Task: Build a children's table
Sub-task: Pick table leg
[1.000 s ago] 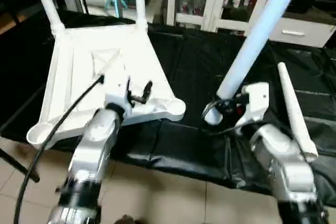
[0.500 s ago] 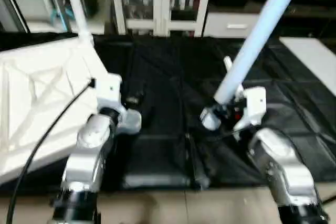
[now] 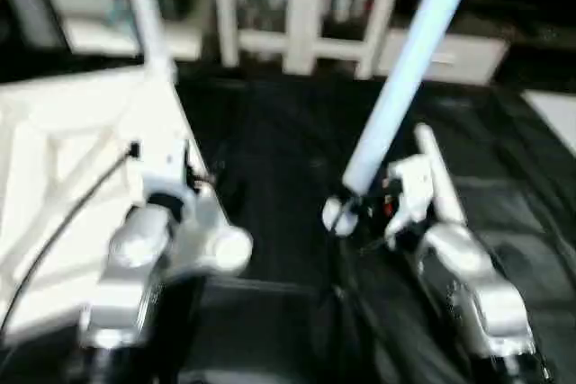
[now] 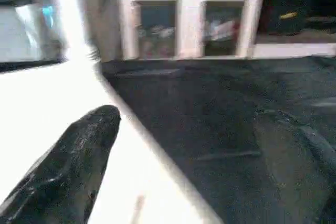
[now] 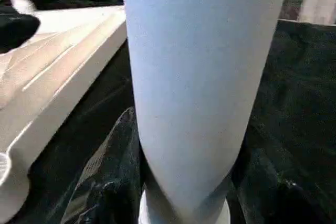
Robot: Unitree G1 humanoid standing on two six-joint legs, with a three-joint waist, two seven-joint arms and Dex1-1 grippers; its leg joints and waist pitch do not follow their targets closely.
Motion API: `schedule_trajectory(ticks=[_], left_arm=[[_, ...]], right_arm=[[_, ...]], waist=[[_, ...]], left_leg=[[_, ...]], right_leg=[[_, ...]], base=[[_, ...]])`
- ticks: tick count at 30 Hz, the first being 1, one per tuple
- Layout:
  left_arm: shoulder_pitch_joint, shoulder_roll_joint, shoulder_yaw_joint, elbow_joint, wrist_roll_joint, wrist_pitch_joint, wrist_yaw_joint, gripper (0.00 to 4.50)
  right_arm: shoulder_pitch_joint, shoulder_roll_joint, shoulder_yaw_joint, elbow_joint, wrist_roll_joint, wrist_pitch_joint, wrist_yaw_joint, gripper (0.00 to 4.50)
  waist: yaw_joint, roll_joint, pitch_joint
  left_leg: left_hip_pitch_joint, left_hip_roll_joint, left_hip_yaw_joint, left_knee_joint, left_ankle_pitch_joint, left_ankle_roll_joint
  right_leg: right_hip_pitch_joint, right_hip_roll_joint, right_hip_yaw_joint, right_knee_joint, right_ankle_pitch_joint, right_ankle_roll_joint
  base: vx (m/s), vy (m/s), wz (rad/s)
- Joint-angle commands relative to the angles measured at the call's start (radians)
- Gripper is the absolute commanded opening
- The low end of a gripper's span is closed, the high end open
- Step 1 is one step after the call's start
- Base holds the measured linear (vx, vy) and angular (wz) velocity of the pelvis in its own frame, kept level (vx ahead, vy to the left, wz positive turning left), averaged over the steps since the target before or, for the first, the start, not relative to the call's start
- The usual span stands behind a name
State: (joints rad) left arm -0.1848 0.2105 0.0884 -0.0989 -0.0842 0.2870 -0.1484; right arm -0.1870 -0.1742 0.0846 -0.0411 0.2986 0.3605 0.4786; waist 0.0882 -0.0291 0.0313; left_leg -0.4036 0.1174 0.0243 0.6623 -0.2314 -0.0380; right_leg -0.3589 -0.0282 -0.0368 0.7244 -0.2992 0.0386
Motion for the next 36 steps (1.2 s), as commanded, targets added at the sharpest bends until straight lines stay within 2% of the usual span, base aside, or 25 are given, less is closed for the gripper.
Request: schedule_trajectory(ticks=[1, 2, 3, 4, 5, 6, 7, 8, 9, 11, 14, 16, 18, 21, 22, 23, 26, 27, 28, 30, 32, 33, 34, 35, 36], left_arm=[[0.003, 0.016, -0.024, 0.003, 0.003, 0.005, -0.042, 4.50], [0.005, 0.026, -0.028, 0.005, 0.001, 0.000, -0.060, 4.50], [0.007, 0.032, -0.030, 0.006, -0.001, -0.004, -0.072, 4.50], [0.006, 0.036, -0.032, 0.007, -0.006, -0.004, -0.082, 4.50], [0.002, 0.052, -0.037, 0.013, -0.021, -0.001, -0.118, 4.50], [0.002, 0.052, -0.037, 0.013, -0.021, -0.001, -0.118, 4.50], [-0.021, 0.080, -0.052, 0.043, -0.034, 0.003, -0.174, 4.50], [-0.041, 0.099, -0.062, 0.069, -0.045, -0.004, -0.219, 4.50], [-0.049, 0.105, -0.066, 0.076, -0.049, -0.015, -0.237, 4.50], [-0.065, 0.123, -0.076, 0.084, -0.065, -0.020, -0.294, 4.50], [-0.079, 0.184, -0.108, 0.074, -0.112, 0.033, -0.443, 4.50], [-0.077, 0.233, -0.122, 0.066, -0.139, 0.077, -0.527, 4.50], [-0.065, 0.297, -0.146, 0.054, -0.147, 0.105, -0.605, 4.50], [-0.055, 0.347, -0.170, 0.051, -0.142, 0.130, -0.660, 4.50], [-0.044, 0.392, -0.213, 0.061, -0.111, 0.120, -0.721, 4.50], [-0.044, 0.408, -0.244, 0.085, -0.088, 0.118, -0.745, 4.50], [-0.035, 0.417, -0.262, 0.082, -0.064, 0.120, -0.732, 4.50], [-0.022, 0.440, -0.259, 0.043, -0.108, 0.196, -0.755, 4.50], [-0.020, 0.441, -0.257, 0.041, -0.111, 0.199, -0.755, 4.50], [-0.004, 0.448, -0.236, 0.025, -0.133, 0.212, -0.753, 4.50], [0.020, 0.452, -0.191, 0.018, -0.135, 0.200, -0.725, 4.50], [0.027, 0.470, -0.171, 0.024, -0.133, 0.199, -0.727, 4.50], [0.023, 0.476, -0.162, 0.052, -0.135, 0.183, -0.737, 4.50], [0.023, 0.473, -0.148, 0.084, -0.135, 0.166, -0.740, 4.50], [0.023, 0.471, -0.140, 0.102, -0.135, 0.155, -0.741, 4.23]], right_arm=[[0.029, -0.013, -0.021, -0.039, 0.002, -0.015, -0.008, 1.85], [0.037, -0.009, -0.025, -0.046, 0.003, -0.014, -0.012, 1.85], [0.043, -0.007, -0.026, -0.050, 0.002, -0.013, -0.014, 1.85], [0.045, -0.006, -0.027, -0.054, 0.002, -0.012, -0.015, 1.85], [0.051, -0.002, -0.026, -0.065, 0.001, -0.008, -0.019, 1.85], [0.051, -0.002, -0.026, -0.065, 0.001, -0.008, -0.019, 1.85], [0.056, 0.000, -0.033, -0.071, -0.004, -0.011, -0.033, 1.85], [0.057, -0.003, -0.041, -0.067, -0.011, -0.017, -0.045, 1.85], [0.056, -0.006, -0.046, -0.064, -0.013, -0.022, -0.047, 1.85], [0.054, -0.016, -0.057, -0.057, -0.007, -0.029, -0.041, 1.85], [0.044, -0.047, -0.066, -0.051, -0.002, -0.030, -0.012, 1.85], [0.043, -0.067, -0.073, -0.062, 0.015, -0.021, 0.013, 1.85], [0.049, -0.082, -0.088, -0.100, 0.062, 0.018, 0.045, 1.85], [0.053, -0.091, -0.112, -0.138, 0.117, 0.049, 0.068, 1.85], [0.050, -0.102, -0.144, -0.154, 0.170, 0.076, 0.088, 1.85], [0.048, -0.113, -0.166, -0.148, 0.190, 0.084, 0.092, 1.85], [0.053, -0.130, -0.180, -0.159, 0.199, 0.102, 0.090, 1.85], [0.045, -0.140, -0.187, -0.172, 0.221, 0.126, 0.100, 1.85], [0.044, -0.140, -0.187, -0.172, 0.224, 0.129, 0.102, 1.85], [0.037, -0.144, -0.183, -0.172, 0.235, 0.145, 0.116, 1.85], [0.031, -0.158, -0.171, -0.168, 0.245, 0.164, 0.144, 1.85], [0.020, -0.161, -0.160, -0.169, 0.259, 0.179, 0.157, 1.85], [0.007, -0.160, -0.151, -0.147, 0.265, 0.177, 0.177, 1.85], [-0.001, -0.162, -0.138, -0.122, 0.257, 0.168, 0.195, 1.85], [-0.004, -0.163, -0.131, -0.107, 0.251, 0.163, 0.205, 1.85]], waist=[[-0.010, 0.037, -0.076], [0.002, 0.008, -0.064], [0.003, 0.005, -0.054], [0.015, 0.004, -0.047], [0.019, 0.013, -0.043], [0.017, 0.014, -0.039], [0.012, 0.031, -0.036], [0.004, 0.026, -0.026], [0.000, 0.023, -0.019], [0.000, 0.026, -0.015], [0.001, 0.032, -0.020], [-0.002, 0.033, -0.024], [-0.008, 0.043, -0.029], [-0.010, 0.040, -0.022], [-0.013, 0.037, -0.020], [-0.014, 0.021, -0.021], [-0.014, 0.025, -0.026], [-0.015, 0.027, -0.026], [-0.016, 0.025, -0.027], [-0.016, 0.015, -0.031], [-0.013, -0.012, -0.028], [-0.010, -0.012, -0.027], [-0.012, 0.005, -0.029], [-0.016, 0.008, -0.031], [-0.020, 0.003, -0.030]], left_leg=[[0.118, 0.100, -0.079, -0.029, 1.176, 0.189], [0.062, 0.037, -0.013, -0.030, 0.802, 0.118], [0.039, 0.033, 0.004, -0.051, 0.617, 0.093], [0.028, 0.033, 0.017, -0.069, 0.427, 0.070], [0.034, 0.054, 0.028, -0.095, 0.102, 0.012], [0.036, 0.060, 0.032, -0.110, -0.011, -0.012], [0.044, 0.073, 0.039, -0.133, -0.182, -0.054], [0.045, 0.078, 0.048, -0.146, -0.330, -0.082], [0.050, 0.081, 0.056, -0.154, -0.439, -0.103], [0.061, 0.084, 0.059, -0.155, -0.532, -0.124], [0.056, 0.086, 0.062, -0.162, -0.519, -0.125], [0.046, 0.084, 0.065, -0.166, -0.482, -0.120], [0.036, 0.082, 0.067, -0.168, -0.425, -0.110], [0.044, 0.083, 0.077, -0.164, -0.450, -0.091], [0.046, 0.084, 0.079, -0.164, -0.454, -0.089], [0.048, 0.086, 0.083, -0.162, -0.435, -0.077], [0.048, 0.090, 0.091, -0.162, -0.389, -0.076], [0.048, 0.090, 0.096, -0.161, -0.380, -0.078], [0.045, 0.089, 0.097, -0.161, -0.372, -0.077], [0.039, 0.091, 0.099, -0.163, -0.326, -0.064], [0.036, 0.092, 0.108, -0.160, -0.287, -0.043], [0.038, 0.093, 0.109, -0.157, -0.284, -0.037], [0.039, 0.093, 0.108, -0.158, -0.286, -0.047], [0.038, 0.093, 0.108, -0.159, -0.285, -0.056], [0.036, 0.093, 0.109, -0.160, -0.284, -0.062]], right_leg=[[-0.038, -0.092, 0.053, -0.096, 0.285, 0.008], [0.001, -0.095, 0.056, -0.134, 0.348, -0.043], [0.020, -0.108, 0.054, -0.135, 0.340, -0.061], [0.035, -0.115, 0.053, -0.147, 0.286, -0.076], [0.042, -0.125, 0.053, -0.153, 0.154, -0.125], [0.044, -0.122, 0.050, -0.154, 0.097, -0.149], [0.036, -0.113, 0.043, -0.157, -0.001, -0.185], [0.020, -0.106, 0.044, -0.166, -0.123, -0.182], [0.009, -0.110, 0.045, -0.178, -0.263, -0.164], [-0.004, -0.120, 0.048, -0.196, -0.404, -0.132], [-0.006, -0.118, 0.049, -0.197, -0.366, -0.117], [0.001, -0.115, 0.047, -0.189, -0.309, -0.120], [0.007, -0.109, 0.043, -0.179, -0.223, -0.134], [-0.009, -0.117, 0.047, -0.193, -0.343, -0.127], [-0.012, -0.118, 0.048, -0.198, -0.367, -0.124], [-0.016, -0.120, 0.052, -0.201, -0.402, -0.116], [-0.019, -0.118, 0.051, -0.198, -0.361, -0.122], [-0.021, -0.116, 0.051, -0.195, -0.333, -0.130], [-0.018, -0.116, 0.051, -0.192, -0.321, -0.133], [-0.014, -0.114, 0.047, -0.183, -0.279, -0.143], [-0.014, -0.114, 0.045, -0.185, -0.245, -0.154], [-0.016, -0.119, 0.048, -0.185, -0.268, -0.154], [-0.016, -0.118, 0.047, -0.184, -0.281, -0.148], [-0.017, -0.114, 0.045, -0.183, -0.265, -0.146], [-0.015, -0.111, 0.043, -0.183, -0.248, -0.142]], base=[[0.000, 0.000, 0.00], [-0.086, 0.086, -0.02], [-0.083, 0.062, 0.05], [-0.083, 0.062, 0.05], [-0.087, 0.012, 0.03], [-0.063, 0.004, 0.03], [-0.128, 0.004, 0.05], [-0.134, 0.004, 0.02], [-0.134, 0.004, 0.02], [-0.123, 0.008, -0.01], [-0.092, 0.011, -0.03], [-0.064, 0.021, -0.08], [0.000, 0.000, 0.00], [0.000, 0.000, 0.00], [0.000, 0.000, 0.00], [0.000, 0.000, 0.00], [0.000, 0.000, 0.00], [0.000, 0.000, 0.00], [0.000, 0.000, 0.00], [0.000, 0.000, 0.00], [0.000, 0.000, 0.00], [0.000, 0.000, 0.00], [0.000, 0.000, 0.00], [0.000, 0.000, 0.00], [0.000, 0.000, 0.00]])
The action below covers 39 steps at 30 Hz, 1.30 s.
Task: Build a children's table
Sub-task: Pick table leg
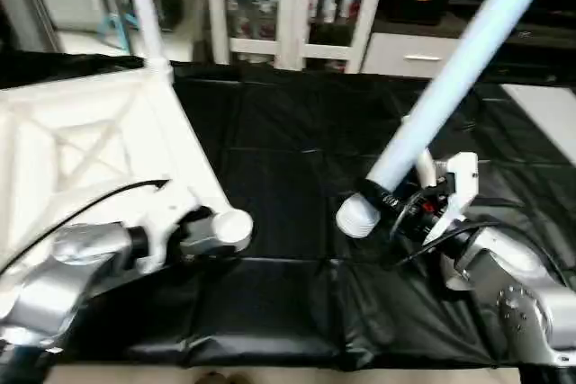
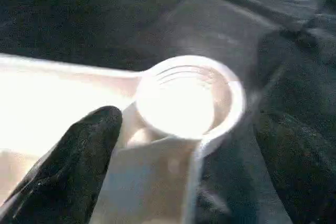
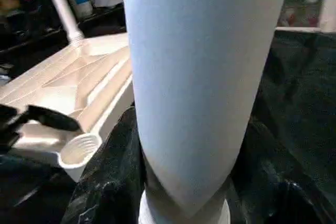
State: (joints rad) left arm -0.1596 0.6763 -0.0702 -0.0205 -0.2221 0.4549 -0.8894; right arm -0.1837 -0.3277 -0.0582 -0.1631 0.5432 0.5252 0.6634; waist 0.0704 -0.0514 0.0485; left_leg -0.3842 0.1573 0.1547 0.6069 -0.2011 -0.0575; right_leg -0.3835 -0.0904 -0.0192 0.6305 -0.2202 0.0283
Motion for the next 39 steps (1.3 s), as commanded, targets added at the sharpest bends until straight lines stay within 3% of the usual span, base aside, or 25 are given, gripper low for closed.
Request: schedule_trajectory(ticks=[1, 2, 3, 4, 5, 7, 8, 9, 10, 11, 12, 14, 19, 22, 24, 27, 31, 34, 37, 39], left_arm=[[-0.010, 0.015, 0.016, 0.045, 0.011, -0.026, -0.011, 4.16], [-0.021, 0.029, 0.011, 0.060, 0.013, -0.028, -0.023, 4.16], [-0.021, 0.038, 0.008, 0.065, 0.008, -0.024, -0.033, 4.16], [-0.021, 0.039, 0.008, 0.065, 0.008, -0.024, -0.033, 4.12], [-0.021, 0.054, 0.000, 0.072, 0.014, -0.024, -0.040, 3.84], [-0.019, 0.065, -0.001, 0.071, 0.015, -0.012, -0.050, 3.71], [-0.016, 0.079, 0.006, 0.054, 0.002, 0.011, -0.068, 3.69], [-0.015, 0.083, 0.012, 0.047, -0.007, 0.018, -0.077, 3.59], [-0.012, 0.086, 0.019, 0.033, -0.021, 0.033, -0.086, 3.34], [-0.007, 0.100, 0.019, -0.002, -0.040, 0.058, -0.110, 3.29], [-0.006, 0.102, 0.019, -0.007, -0.043, 0.063, -0.112, 3.29], [-0.002, 0.113, 0.015, -0.026, -0.049, 0.075, -0.121, 3.07], [0.044, 0.150, 0.035, -0.111, -0.072, 0.132, -0.118, 2.61], [0.075, 0.161, 0.037, -0.164, -0.068, 0.152, -0.101, 2.35], [0.096, 0.160, 0.040, -0.200, -0.067, 0.165, -0.088, 2.16], [0.100, 0.133, 0.062, -0.210, -0.063, 0.148, -0.052, 2.51], [0.105, 0.130, 0.071, -0.224, -0.074, 0.155, -0.040, 2.66], [0.133, 0.166, 0.104, -0.241, -0.083, 0.156, -0.065, 2.93], [0.164, 0.222, 0.134, -0.269, -0.108, 0.191, -0.110, 3.01], [0.185, 0.251, 0.138, -0.276, -0.101, 0.192, -0.127, 3.33]], right_arm=[[-0.022, -0.015, 0.018, 0.032, -0.009, -0.012, 0.026, 1.85], [-0.039, -0.017, 0.017, 0.043, -0.011, -0.011, 0.024, 1.85], [-0.044, -0.015, 0.015, 0.049, -0.015, -0.017, 0.020, 1.85], [-0.045, -0.015, 0.014, 0.050, -0.015, -0.017, 0.019, 1.85], [-0.052, -0.007, 0.001, 0.064, -0.015, -0.024, 0.008, 1.85], [-0.055, -0.001, -0.005, 0.068, -0.014, -0.022, -0.002, 1.85], [-0.059, 0.010, -0.012, 0.065, 0.002, -0.014, -0.009, 1.85], [-0.062, 0.015, -0.014, 0.066, 0.010, -0.011, -0.007, 1.85], [-0.061, 0.019, -0.013, 0.067, 0.011, -0.013, -0.003, 1.85], [-0.049, 0.008, 0.010, 0.076, -0.014, -0.033, 0.016, 1.85], [-0.047, 0.007, 0.012, 0.076, -0.016, -0.034, 0.018, 1.85], [-0.040, 0.001, 0.013, 0.076, -0.013, -0.036, 0.024, 1.85], [-0.036, -0.007, 0.010, 0.072, -0.010, -0.031, 0.023, 1.85], [-0.038, -0.011, 0.011, 0.071, -0.016, -0.030, 0.026, 1.85], [-0.044, -0.014, 0.012, 0.082, -0.022, -0.034, 0.031, 1.85], [-0.051, -0.017, 0.013, 0.090, -0.025, -0.036, 0.034, 1.85], [-0.053, -0.022, 0.014, 0.092, -0.022, -0.035, 0.037, 1.85], [-0.060, -0.019, 0.018, 0.094, -0.019, -0.034, 0.042, 1.85], [-0.068, -0.019, 0.025, 0.102, -0.023, -0.035, 0.056, 1.85], [-0.065, -0.021, 0.033, 0.099, -0.021, -0.030, 0.067, 1.85]], waist=[[-0.002, 0.020, -0.049], [0.001, 0.012, -0.052], [0.000, 0.004, -0.052], [0.001, 0.007, -0.053], [0.003, 0.003, -0.055], [0.005, 0.002, -0.061], [0.009, 0.017, -0.061], [0.007, 0.014, -0.061], [0.009, 0.011, -0.062], [0.016, 0.032, -0.063], [0.012, 0.024, -0.061], [0.016, 0.019, -0.058], [0.019, 0.021, -0.053], [0.018, 0.014, -0.051], [0.020, 0.015, -0.051], [0.022, 0.013, -0.050], [0.022, 0.011, -0.051], [0.022, 0.004, -0.051], [0.019, 0.005, -0.051], [0.019, 0.004, -0.049]], left_leg=[[0.017, 0.055, -0.022, -0.108, -0.319, -0.053], [0.028, 0.056, -0.016, -0.103, -0.305, -0.044], [0.027, 0.056, -0.014, -0.101, -0.294, -0.037], [0.025, 0.056, -0.014, -0.102, -0.282, -0.036], [0.025, 0.057, -0.012, -0.102, -0.262, -0.032], [0.024, 0.056, -0.009, -0.097, -0.203, -0.024], [0.027, 0.054, -0.007, -0.095, -0.173, -0.023], [0.025, 0.052, -0.004, -0.094, -0.167, -0.022], [0.023, 0.052, -0.004, -0.094, -0.165, -0.022], [0.028, 0.053, -0.004, -0.094, -0.176, -0.032], [0.026, 0.053, -0.001, -0.095, -0.185, -0.034], [0.027, 0.055, 0.000, -0.096, -0.213, -0.035], [0.030, 0.060, 0.001, -0.101, -0.255, -0.050], [0.032, 0.061, 0.003, -0.101, -0.263, -0.049], [0.034, 0.062, 0.004, -0.101, -0.268, -0.050], [0.032, 0.061, 0.004, -0.101, -0.271, -0.053], [0.030, 0.060, 0.003, -0.101, -0.259, -0.051], [0.029, 0.060, 0.004, -0.100, -0.261, -0.046], [0.028, 0.059, 0.003, -0.101, -0.250, -0.045], [0.030, 0.060, 0.004, -0.101, -0.264, -0.046]], right_leg=[[0.011, -0.047, 0.023, -0.086, -0.288, -0.131], [0.004, -0.045, 0.026, -0.083, -0.237, -0.145], [0.004, -0.044, 0.027, -0.082, -0.222, -0.152], [0.008, -0.045, 0.027, -0.078, -0.207, -0.157], [0.009, -0.045, 0.025, -0.074, -0.176, -0.166], [0.014, -0.040, 0.023, -0.064, -0.089, -0.178], [0.013, -0.039, 0.022, -0.059, -0.034, -0.186], [0.015, -0.034, 0.022, -0.058, 0.001, -0.194], [0.019, -0.036, 0.021, -0.057, 0.006, -0.197], [0.016, -0.037, 0.022, -0.055, 0.006, -0.202], [0.016, -0.034, 0.022, -0.058, 0.003, -0.203], [0.019, -0.036, 0.025, -0.060, -0.033, -0.208], [0.014, -0.037, 0.027, -0.066, -0.111, -0.202], [0.011, -0.035, 0.029, -0.069, -0.128, -0.196], [0.008, -0.035, 0.029, -0.070, -0.142, -0.192], [0.008, -0.035, 0.030, -0.071, -0.156, -0.184], [0.010, -0.035, 0.029, -0.072, -0.152, -0.176], [0.009, -0.036, 0.030, -0.074, -0.171, -0.169], [0.008, -0.032, 0.029, -0.071, -0.165, -0.170], [0.005, -0.031, 0.029, -0.072, -0.170, -0.170]], base=[[0.000, 0.000, 0.00], [0.000, 0.000, 0.00], [0.000, 0.000, 0.00], [0.052, -0.007, 0.02], [0.063, -0.003, -0.02], [0.062, -0.003, -0.03], [0.000, 0.000, 0.00], [0.000, 0.000, 0.00], [0.000, 0.000, 0.00], [0.000, 0.000, 0.00], [0.000, 0.000, 0.00], [0.000, 0.000, 0.00], [0.000, 0.000, 0.00], [0.000, 0.000, 0.00], [0.000, 0.000, 0.00], [0.000, 0.000, 0.00], [0.000, 0.000, 0.00], [0.000, 0.000, 0.00], [0.000, 0.000, 0.00], [0.000, 0.000, 0.00]])
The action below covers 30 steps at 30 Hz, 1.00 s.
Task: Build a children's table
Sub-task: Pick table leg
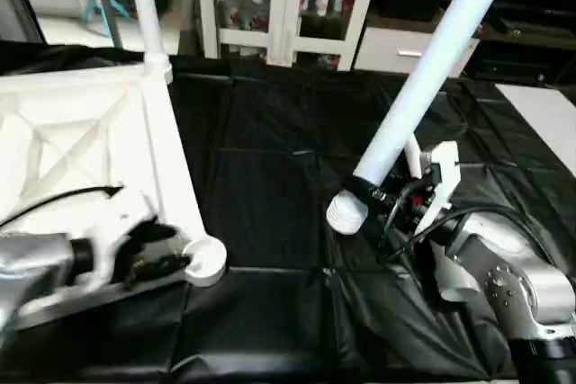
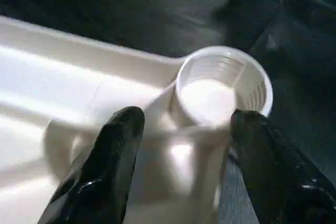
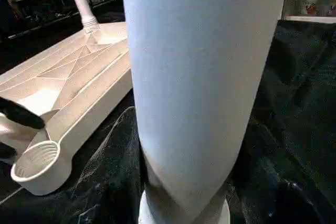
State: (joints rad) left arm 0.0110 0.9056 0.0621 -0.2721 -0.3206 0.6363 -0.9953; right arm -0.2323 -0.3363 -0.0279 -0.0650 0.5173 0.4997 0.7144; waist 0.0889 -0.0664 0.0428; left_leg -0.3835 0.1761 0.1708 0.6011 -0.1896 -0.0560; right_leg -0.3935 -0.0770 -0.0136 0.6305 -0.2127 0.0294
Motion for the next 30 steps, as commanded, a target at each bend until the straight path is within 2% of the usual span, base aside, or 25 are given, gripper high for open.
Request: schedule_trajectory(ticks=[1, 4, 5, 6, 11, 13, 14, 15, 16, 17, 18, 20, 21, 22, 24, 26, 28, 29, 30], left_arm=[[0.015, 0.023, 0.006, -0.025, -0.002, 0.010, -0.022, 3.36], [0.040, 0.047, 0.009, -0.039, -0.005, 0.018, -0.038, 3.44], [0.046, 0.050, 0.007, -0.044, 0.000, 0.011, -0.037, 3.69], [0.051, 0.053, 0.006, -0.047, 0.003, 0.005, -0.035, 3.76], [0.075, 0.056, -0.027, -0.055, 0.012, -0.001, -0.033, 3.95], [0.073, 0.054, -0.046, -0.040, 0.035, -0.017, -0.023, 3.95], [0.066, 0.047, -0.071, -0.008, 0.076, -0.054, -0.002, 3.95], [0.066, 0.047, -0.071, -0.008, 0.076, -0.054, -0.002, 3.95], [0.053, 0.033, -0.099, 0.039, 0.128, -0.100, 0.029, 3.95], [0.048, 0.027, -0.102, 0.051, 0.138, -0.108, 0.038, 3.95], [0.044, 0.024, -0.105, 0.069, 0.151, -0.127, 0.046, 3.71], [0.041, 0.021, -0.107, 0.080, 0.155, -0.135, 0.048, 3.71], [0.041, 0.020, -0.108, 0.084, 0.156, -0.138, 0.048, 3.71], [0.042, 0.020, -0.106, 0.079, 0.146, -0.131, 0.042, 3.49], [0.045, 0.019, -0.101, 0.071, 0.133, -0.122, 0.036, 3.37], [0.046, 0.018, -0.098, 0.076, 0.131, -0.128, 0.036, 3.25], [0.046, 0.015, -0.096, 0.086, 0.130, -0.137, 0.031, 2.92], [0.046, 0.013, -0.095, 0.093, 0.128, -0.143, 0.027, 2.92], [0.048, 0.012, -0.094, 0.097, 0.130, -0.149, 0.026, 2.82]], right_arm=[[-0.017, -0.012, 0.003, 0.000, 0.005, -0.004, 0.017, 1.85], [-0.009, -0.013, 0.012, -0.013, 0.014, 0.007, 0.030, 1.85], [-0.005, -0.013, 0.014, -0.018, 0.016, 0.010, 0.032, 1.85], [-0.003, -0.013, 0.015, -0.020, 0.017, 0.012, 0.033, 1.85], [0.009, -0.006, 0.025, -0.030, 0.016, 0.012, 0.036, 1.85], [0.011, -0.001, 0.027, -0.032, 0.015, 0.011, 0.034, 1.85], [0.015, 0.004, 0.028, -0.034, 0.015, 0.010, 0.031, 1.85], [0.015, 0.004, 0.028, -0.034, 0.015, 0.010, 0.031, 1.85], [0.021, 0.011, 0.028, -0.038, 0.013, 0.008, 0.027, 1.85], [0.023, 0.012, 0.029, -0.039, 0.012, 0.007, 0.025, 1.85], [0.027, 0.012, 0.029, -0.043, 0.013, 0.007, 0.024, 1.85], [0.030, 0.013, 0.030, -0.047, 0.014, 0.008, 0.022, 1.85], [0.032, 0.012, 0.030, -0.050, 0.016, 0.008, 0.021, 1.85], [0.035, 0.012, 0.030, -0.053, 0.017, 0.009, 0.020, 1.85], [0.038, 0.011, 0.029, -0.056, 0.019, 0.009, 0.020, 1.85], [0.041, 0.012, 0.028, -0.058, 0.018, 0.010, 0.021, 1.85], [0.043, 0.012, 0.028, -0.061, 0.016, 0.010, 0.022, 1.85], [0.045, 0.011, 0.028, -0.062, 0.016, 0.010, 0.022, 1.85], [0.046, 0.010, 0.028, -0.063, 0.014, 0.009, 0.023, 1.85]], waist=[[0.001, 0.019, -0.044], [0.003, 0.022, -0.043], [0.004, 0.022, -0.042], [0.004, 0.022, -0.042], [0.004, 0.021, -0.042], [0.005, 0.023, -0.042], [0.004, 0.023, -0.042], [0.004, 0.023, -0.042], [0.002, 0.018, -0.044], [0.003, 0.020, -0.043], [0.004, 0.020, -0.046], [0.003, 0.018, -0.046], [0.004, 0.019, -0.045], [0.003, 0.021, -0.044], [0.002, 0.019, -0.043], [0.002, 0.019, -0.043], [0.001, 0.019, -0.043], [0.002, 0.020, -0.043], [0.001, 0.017, -0.044]], left_leg=[[0.030, 0.042, -0.013, -0.095, -0.275, -0.047], [0.031, 0.042, -0.012, -0.096, -0.277, -0.047], [0.032, 0.043, -0.012, -0.097, -0.290, -0.051], [0.033, 0.043, -0.012, -0.097, -0.303, -0.055], [0.032, 0.043, -0.013, -0.098, -0.316, -0.060], [0.032, 0.043, -0.013, -0.098, -0.314, -0.060], [0.033, 0.044, -0.014, -0.098, -0.314, -0.058], [0.033, 0.044, -0.014, -0.098, -0.314, -0.058], [0.031, 0.043, -0.013, -0.097, -0.306, -0.058], [0.031, 0.043, -0.013, -0.097, -0.308, -0.057], [0.031, 0.044, -0.014, -0.096, -0.293, -0.057], [0.031, 0.043, -0.013, -0.097, -0.289, -0.057], [0.032, 0.043, -0.013, -0.096, -0.291, -0.057], [0.032, 0.043, -0.013, -0.097, -0.303, -0.058], [0.033, 0.043, -0.013, -0.098, -0.323, -0.060], [0.032, 0.044, -0.014, -0.098, -0.321, -0.060], [0.033, 0.044, -0.014, -0.098, -0.326, -0.060], [0.033, 0.044, -0.014, -0.098, -0.325, -0.060], [0.033, 0.043, -0.013, -0.097, -0.323, -0.059]], right_leg=[[0.015, -0.045, 0.024, -0.072, -0.176, -0.171], [0.012, -0.044, 0.025, -0.071, -0.172, -0.172], [0.011, -0.045, 0.025, -0.072, -0.181, -0.172], [0.011, -0.046, 0.025, -0.073, -0.194, -0.170], [0.010, -0.047, 0.026, -0.075, -0.211, -0.161], [0.010, -0.047, 0.027, -0.076, -0.208, -0.161], [0.009, -0.046, 0.026, -0.077, -0.205, -0.156], [0.009, -0.046, 0.026, -0.077, -0.205, -0.156], [0.012, -0.046, 0.027, -0.075, -0.196, -0.153], [0.010, -0.046, 0.027, -0.076, -0.198, -0.148], [0.013, -0.047, 0.027, -0.075, -0.182, -0.150], [0.013, -0.046, 0.025, -0.072, -0.167, -0.157], [0.012, -0.046, 0.025, -0.072, -0.169, -0.159], [0.011, -0.045, 0.026, -0.072, -0.178, -0.161], [0.010, -0.047, 0.026, -0.075, -0.212, -0.160], [0.010, -0.048, 0.027, -0.075, -0.216, -0.157], [0.009, -0.047, 0.027, -0.076, -0.219, -0.155], [0.008, -0.047, 0.027, -0.076, -0.219, -0.155], [0.008, -0.046, 0.027, -0.076, -0.214, -0.155]], base=[[0.000, 0.000, 0.00], [0.000, 0.000, 0.00], [0.000, 0.000, 0.00], [0.000, 0.000, 0.00], [0.000, 0.000, 0.00], [0.000, 0.000, 0.00], [0.000, 0.000, 0.00], [0.000, 0.000, 0.00], [0.000, 0.000, 0.00], [0.000, 0.000, 0.00], [0.000, 0.000, 0.00], [0.000, 0.000, 0.00], [0.000, 0.000, 0.00], [0.000, 0.000, 0.00], [0.000, 0.000, 0.00], [0.000, 0.000, 0.00], [0.000, 0.000, 0.00], [0.000, 0.000, 0.00], [0.000, 0.000, 0.00]])
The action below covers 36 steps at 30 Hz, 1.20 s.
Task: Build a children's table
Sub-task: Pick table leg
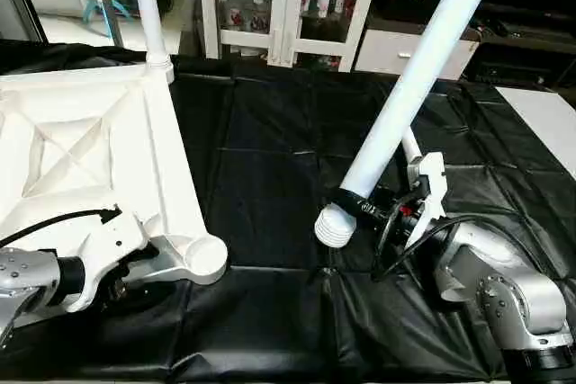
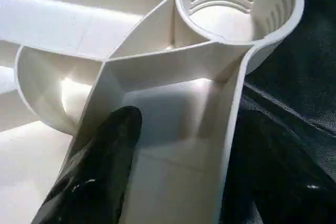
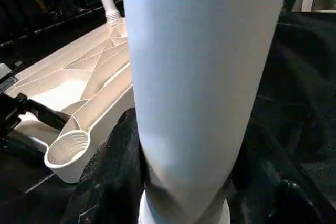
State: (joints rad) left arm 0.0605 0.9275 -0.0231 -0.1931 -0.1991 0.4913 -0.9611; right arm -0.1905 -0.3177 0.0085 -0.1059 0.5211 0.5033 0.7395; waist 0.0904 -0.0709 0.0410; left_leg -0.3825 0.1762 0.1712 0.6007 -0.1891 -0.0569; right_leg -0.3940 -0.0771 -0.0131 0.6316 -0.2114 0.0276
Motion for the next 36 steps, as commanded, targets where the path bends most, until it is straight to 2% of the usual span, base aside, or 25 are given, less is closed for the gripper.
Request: schedule_trajectory(ticks=[1, 10, 18, 19, 24, 27, 28, 30, 31, 32, 33, 34, 35, 36], left_arm=[[0.001, -0.010, -0.008, 0.021, 0.009, -0.013, -0.007, 2.82], [0.001, -0.026, -0.021, 0.008, -0.001, -0.029, -0.010, 2.02], [-0.018, -0.051, -0.065, 0.033, 0.030, -0.087, -0.012, 1.35], [-0.027, -0.059, -0.075, 0.035, 0.035, -0.091, -0.012, 1.19], [-0.068, -0.084, -0.114, 0.077, 0.078, -0.146, -0.004, 0.85], [-0.111, -0.101, -0.148, 0.130, 0.114, -0.191, -0.003, 0.68], [-0.149, -0.116, -0.173, 0.176, 0.140, -0.230, -0.005, 0.55], [-0.186, -0.132, -0.194, 0.219, 0.163, -0.266, -0.009, 0.39], [-0.221, -0.149, -0.213, 0.255, 0.182, -0.303, -0.009, 0.31], [-0.243, -0.160, -0.224, 0.279, 0.195, -0.328, -0.009, 0.21], [-0.278, -0.178, -0.242, 0.311, 0.216, -0.361, -0.006, 0.11], [-0.331, -0.210, -0.267, 0.357, 0.238, -0.399, -0.006, 0.06], [-0.344, -0.218, -0.273, 0.370, 0.243, -0.410, -0.006, 0.03], [-0.345, -0.218, -0.274, 0.372, 0.243, -0.411, -0.006, 0.03]], right_arm=[[0.005, -0.010, -0.009, -0.022, 0.009, 0.005, -0.002, 1.85], [0.010, -0.011, -0.007, -0.027, 0.005, 0.002, -0.002, 1.85], [0.016, -0.010, -0.008, -0.033, 0.006, 0.002, -0.004, 1.85], [0.016, -0.009, -0.010, -0.033, 0.006, 0.002, -0.006, 1.85], [0.016, -0.006, -0.013, -0.035, 0.005, 0.002, -0.013, 1.85], [0.016, -0.002, -0.016, -0.033, 0.002, -0.002, -0.021, 1.85], [0.015, 0.000, -0.019, -0.032, -0.001, -0.005, -0.026, 1.85], [0.013, 0.001, -0.021, -0.031, -0.003, -0.008, -0.030, 1.85], [0.012, 0.001, -0.022, -0.030, -0.004, -0.009, -0.032, 1.85], [0.011, 0.001, -0.022, -0.030, -0.004, -0.010, -0.033, 1.85], [0.010, 0.000, -0.023, -0.029, -0.004, -0.011, -0.035, 1.85], [0.009, -0.001, -0.025, -0.029, -0.004, -0.011, -0.037, 1.85], [0.009, -0.001, -0.025, -0.029, -0.004, -0.011, -0.038, 1.85], [0.009, -0.001, -0.025, -0.029, -0.004, -0.011, -0.038, 1.85]], waist=[[0.000, 0.022, -0.042], [0.001, 0.022, -0.042], [0.002, 0.021, -0.042], [0.002, 0.024, -0.042], [0.004, 0.023, -0.041], [0.003, 0.024, -0.040], [0.003, 0.025, -0.041], [0.005, 0.025, -0.039], [0.003, 0.024, -0.037], [0.006, 0.023, -0.034], [0.004, 0.022, -0.035], [0.007, 0.023, -0.035], [0.008, 0.023, -0.037], [0.009, 0.023, -0.039]], left_leg=[[0.032, 0.043, -0.014, -0.096, -0.321, -0.058], [0.033, 0.044, -0.013, -0.097, -0.319, -0.058], [0.033, 0.044, -0.013, -0.097, -0.328, -0.059], [0.033, 0.044, -0.014, -0.097, -0.329, -0.061], [0.036, 0.044, -0.014, -0.097, -0.349, -0.067], [0.036, 0.044, -0.015, -0.099, -0.369, -0.073], [0.035, 0.044, -0.018, -0.099, -0.378, -0.077], [0.040, 0.044, -0.017, -0.099, -0.397, -0.081], [0.038, 0.043, -0.018, -0.101, -0.408, -0.084], [0.048, 0.043, -0.020, -0.099, -0.464, -0.090], [0.044, 0.043, -0.023, -0.101, -0.467, -0.091], [0.047, 0.043, -0.024, -0.102, -0.474, -0.092], [0.052, 0.043, -0.022, -0.099, -0.477, -0.092], [0.048, 0.045, -0.024, -0.100, -0.464, -0.093]], right_leg=[[0.009, -0.046, 0.027, -0.077, -0.213, -0.154], [0.009, -0.047, 0.026, -0.076, -0.213, -0.157], [0.008, -0.047, 0.027, -0.078, -0.221, -0.150], [0.009, -0.048, 0.027, -0.078, -0.222, -0.149], [0.006, -0.050, 0.028, -0.083, -0.257, -0.141], [0.005, -0.049, 0.028, -0.085, -0.278, -0.134], [0.007, -0.052, 0.029, -0.087, -0.296, -0.130], [0.002, -0.053, 0.030, -0.091, -0.320, -0.124], [0.004, -0.053, 0.030, -0.093, -0.338, -0.121], [-0.004, -0.057, 0.030, -0.103, -0.425, -0.103], [0.001, -0.060, 0.031, -0.102, -0.436, -0.101], [-0.002, -0.060, 0.030, -0.108, -0.465, -0.091], [-0.006, -0.060, 0.031, -0.108, -0.465, -0.091], [-0.001, -0.063, 0.031, -0.104, -0.443, -0.098]], base=[[0.000, 0.000, 0.00], [0.000, 0.000, 0.00], [0.000, 0.000, 0.00], [0.000, 0.000, 0.00], [0.000, 0.000, 0.00], [0.000, 0.000, 0.00], [0.000, 0.000, 0.00], [0.000, 0.000, 0.00], [0.000, 0.000, 0.00], [0.000, 0.000, 0.00], [0.000, 0.000, 0.00], [0.000, 0.000, 0.00], [0.000, 0.000, 0.00], [0.000, 0.000, 0.00]])
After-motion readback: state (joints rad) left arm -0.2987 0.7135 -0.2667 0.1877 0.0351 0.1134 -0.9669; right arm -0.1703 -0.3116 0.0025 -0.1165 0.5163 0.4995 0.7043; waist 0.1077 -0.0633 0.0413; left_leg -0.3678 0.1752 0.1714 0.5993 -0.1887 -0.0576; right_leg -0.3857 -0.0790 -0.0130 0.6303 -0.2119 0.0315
